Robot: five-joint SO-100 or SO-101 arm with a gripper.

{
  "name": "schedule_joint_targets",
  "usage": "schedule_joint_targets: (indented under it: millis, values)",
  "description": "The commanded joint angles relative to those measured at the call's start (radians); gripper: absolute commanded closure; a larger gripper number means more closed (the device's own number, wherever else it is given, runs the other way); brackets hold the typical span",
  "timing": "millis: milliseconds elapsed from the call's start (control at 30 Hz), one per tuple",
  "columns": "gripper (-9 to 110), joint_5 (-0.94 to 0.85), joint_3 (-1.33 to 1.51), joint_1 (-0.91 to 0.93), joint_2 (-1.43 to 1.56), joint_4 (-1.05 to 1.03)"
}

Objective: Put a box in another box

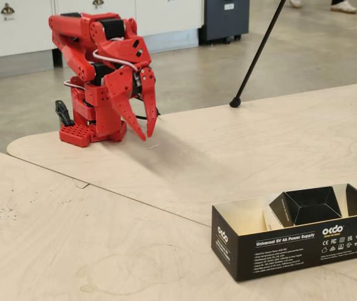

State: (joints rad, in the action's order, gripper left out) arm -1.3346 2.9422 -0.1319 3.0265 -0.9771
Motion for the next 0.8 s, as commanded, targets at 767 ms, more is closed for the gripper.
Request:
schedule_joint_targets:
  millis: [767]
  values:
    - [102, -0.175, 0.141, 0.072, 0.244, -0.423]
